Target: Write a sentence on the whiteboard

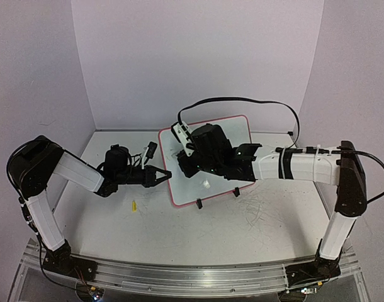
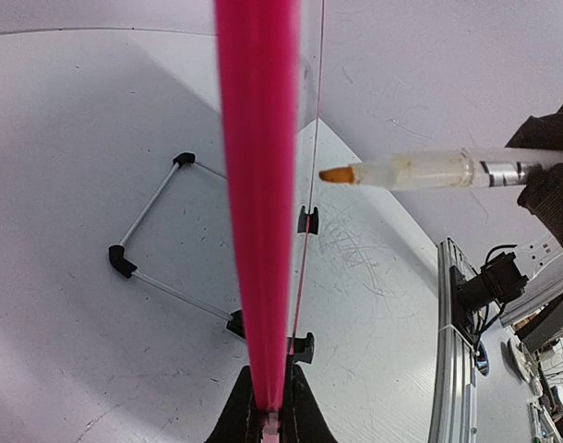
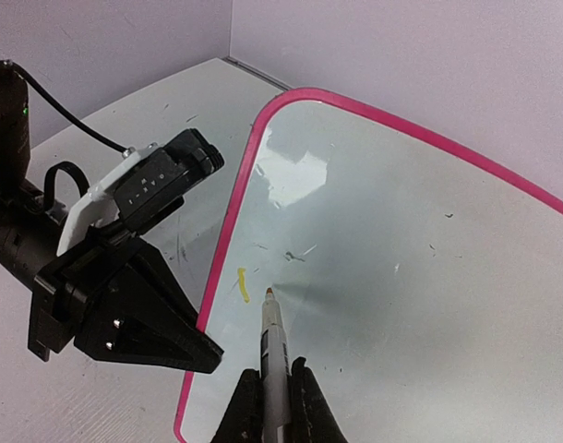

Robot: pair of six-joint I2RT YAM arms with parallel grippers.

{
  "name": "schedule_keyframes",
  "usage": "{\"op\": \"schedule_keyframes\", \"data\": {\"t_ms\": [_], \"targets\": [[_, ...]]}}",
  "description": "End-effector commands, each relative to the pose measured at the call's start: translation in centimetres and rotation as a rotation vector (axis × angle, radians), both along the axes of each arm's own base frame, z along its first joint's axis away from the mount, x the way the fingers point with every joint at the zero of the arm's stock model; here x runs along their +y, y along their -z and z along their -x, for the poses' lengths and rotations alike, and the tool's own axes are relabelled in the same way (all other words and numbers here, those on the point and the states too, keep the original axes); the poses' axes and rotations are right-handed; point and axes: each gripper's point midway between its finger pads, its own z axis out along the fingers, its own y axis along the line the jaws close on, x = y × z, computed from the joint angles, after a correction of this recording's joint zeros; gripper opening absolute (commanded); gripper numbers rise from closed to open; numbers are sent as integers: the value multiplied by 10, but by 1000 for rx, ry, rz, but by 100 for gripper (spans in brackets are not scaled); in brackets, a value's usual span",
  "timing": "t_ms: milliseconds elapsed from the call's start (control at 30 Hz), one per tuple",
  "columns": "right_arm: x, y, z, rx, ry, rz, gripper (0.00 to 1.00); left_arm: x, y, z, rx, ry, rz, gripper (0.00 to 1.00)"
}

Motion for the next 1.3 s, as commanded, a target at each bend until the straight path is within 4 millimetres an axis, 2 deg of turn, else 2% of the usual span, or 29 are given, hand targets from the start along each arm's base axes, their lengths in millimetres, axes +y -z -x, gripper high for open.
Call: {"op": "schedule_keyframes", "data": {"t_ms": [0,767,1267], "targets": [[8,-25,-10,-37,24,-70,0,-6,-2,-1,-18,0,-34,0],[4,-17,-19,-45,64,-48,0,-7,-1,0,-17,6,-40,0],[0,-11,-15,-15,72,-62,0,-8,-4,-1,-25,9,-38,0]]}}
